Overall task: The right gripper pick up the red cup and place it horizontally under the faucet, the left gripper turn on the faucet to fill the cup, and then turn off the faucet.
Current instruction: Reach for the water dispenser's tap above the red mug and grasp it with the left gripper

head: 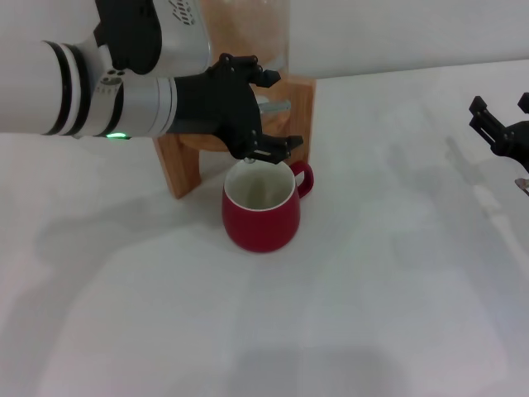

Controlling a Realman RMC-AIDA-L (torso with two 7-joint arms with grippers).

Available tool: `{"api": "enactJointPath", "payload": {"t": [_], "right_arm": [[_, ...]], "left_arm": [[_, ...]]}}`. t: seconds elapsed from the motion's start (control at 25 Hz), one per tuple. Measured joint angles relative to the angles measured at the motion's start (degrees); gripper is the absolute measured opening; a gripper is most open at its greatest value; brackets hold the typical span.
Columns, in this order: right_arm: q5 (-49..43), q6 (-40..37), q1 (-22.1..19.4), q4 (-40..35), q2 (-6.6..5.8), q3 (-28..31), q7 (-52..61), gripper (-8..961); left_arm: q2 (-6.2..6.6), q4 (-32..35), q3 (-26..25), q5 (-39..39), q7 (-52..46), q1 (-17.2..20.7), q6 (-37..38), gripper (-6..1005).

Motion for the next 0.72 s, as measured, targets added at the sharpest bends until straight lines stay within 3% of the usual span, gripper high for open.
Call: {"api": "enactJointPath", "payload": {"t": [0.72], "right_arm": [[0.00, 0.00, -0.05, 0.34, 0.01, 0.00, 0.00, 845]], "left_arm": [[0.00, -2.12, 0.12, -0.24, 1.99, -0.19, -0.54, 881]]}}
